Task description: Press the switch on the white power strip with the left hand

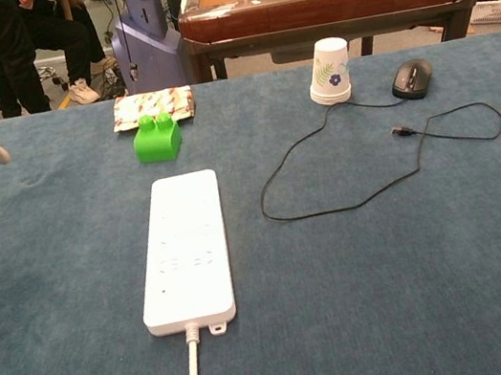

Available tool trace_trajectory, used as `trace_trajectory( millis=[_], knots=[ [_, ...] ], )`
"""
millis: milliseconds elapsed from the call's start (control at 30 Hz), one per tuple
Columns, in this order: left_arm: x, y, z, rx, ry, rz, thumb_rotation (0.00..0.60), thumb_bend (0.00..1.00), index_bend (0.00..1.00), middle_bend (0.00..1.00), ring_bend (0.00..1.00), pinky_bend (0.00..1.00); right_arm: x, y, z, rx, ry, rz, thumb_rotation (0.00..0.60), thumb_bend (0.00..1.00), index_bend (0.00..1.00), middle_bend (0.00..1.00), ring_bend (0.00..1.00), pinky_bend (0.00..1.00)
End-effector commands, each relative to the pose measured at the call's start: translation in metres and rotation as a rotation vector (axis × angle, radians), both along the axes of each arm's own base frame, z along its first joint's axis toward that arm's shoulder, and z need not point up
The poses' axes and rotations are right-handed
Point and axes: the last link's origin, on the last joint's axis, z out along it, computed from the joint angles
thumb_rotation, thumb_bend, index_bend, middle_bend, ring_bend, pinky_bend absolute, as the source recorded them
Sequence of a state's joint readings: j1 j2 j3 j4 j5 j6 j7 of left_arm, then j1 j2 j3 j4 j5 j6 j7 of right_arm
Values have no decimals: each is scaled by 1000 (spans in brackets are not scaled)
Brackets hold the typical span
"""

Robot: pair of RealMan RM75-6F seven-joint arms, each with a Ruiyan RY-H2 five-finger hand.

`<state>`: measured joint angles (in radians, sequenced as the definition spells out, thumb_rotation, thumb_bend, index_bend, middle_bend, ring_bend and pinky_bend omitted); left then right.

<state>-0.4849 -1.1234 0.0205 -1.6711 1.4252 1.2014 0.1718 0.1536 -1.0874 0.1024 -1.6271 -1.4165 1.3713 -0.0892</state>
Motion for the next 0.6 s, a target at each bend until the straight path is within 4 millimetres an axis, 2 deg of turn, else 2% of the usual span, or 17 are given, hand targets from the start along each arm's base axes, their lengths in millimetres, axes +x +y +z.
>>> trace_trajectory(
  millis=[33,133,233,400,600],
  knots=[
    [-19,-8,16,66,30,55,600,720,252,660,625,880,1,1,0,3,2,0,600,225,222,208,196,375],
    [-31,-18,27,151,56,91,600,720,276,623,581,806,2,1,1,5,4,2,600,226,222,208,196,375],
    [-39,-30,35,245,116,126,600,720,360,622,571,767,4,2,1,9,5,4,600,226,222,208,196,375],
    [-43,-52,39,283,128,201,600,720,417,622,569,754,9,5,-1,22,6,11,600,225,222,208,196,375],
    [-45,-60,42,289,139,215,600,719,424,616,570,754,13,7,1,22,17,9,600,226,222,208,196,375]
  ],
)
